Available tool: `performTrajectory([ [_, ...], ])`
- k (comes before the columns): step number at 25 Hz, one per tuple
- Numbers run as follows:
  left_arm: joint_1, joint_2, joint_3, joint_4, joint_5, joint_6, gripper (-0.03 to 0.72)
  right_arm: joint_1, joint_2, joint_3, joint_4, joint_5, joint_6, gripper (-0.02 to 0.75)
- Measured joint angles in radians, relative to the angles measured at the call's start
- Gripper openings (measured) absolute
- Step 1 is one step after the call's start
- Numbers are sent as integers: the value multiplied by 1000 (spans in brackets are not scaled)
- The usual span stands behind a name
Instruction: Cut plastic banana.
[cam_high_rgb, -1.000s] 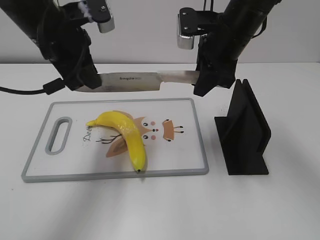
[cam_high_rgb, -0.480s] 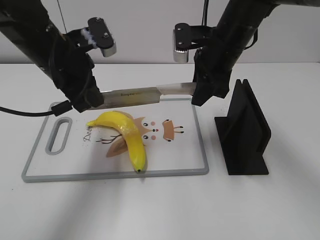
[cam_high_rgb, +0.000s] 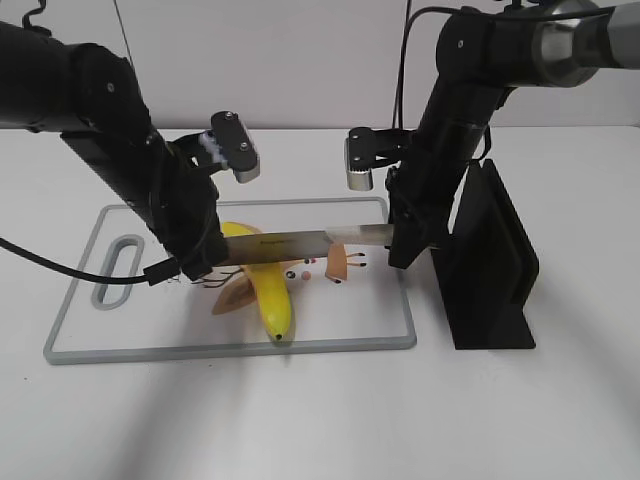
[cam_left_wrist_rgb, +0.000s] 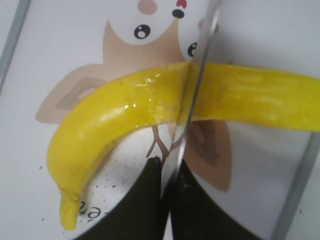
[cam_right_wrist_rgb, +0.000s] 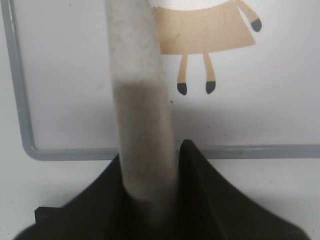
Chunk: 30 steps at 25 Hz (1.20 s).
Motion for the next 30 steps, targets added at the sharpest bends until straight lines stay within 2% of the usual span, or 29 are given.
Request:
performTrajectory([
  [7, 0, -60, 15, 4, 4, -10, 2, 4, -71, -5, -3, -3, 8, 213],
  [17, -2, -283, -10, 83, 68, -16, -7, 5, -213, -108, 10, 96, 18, 211],
  [24, -2, -304, -10, 100, 69, -10, 9, 7, -218, -137, 15, 109, 18, 211],
  [27, -1, -304, -11, 101, 48, -12, 139, 7, -218, -137, 27, 124, 24, 197],
  [30, 0, -304, -12, 91, 12, -15, 397, 7, -219, -137, 41, 127, 37, 177],
])
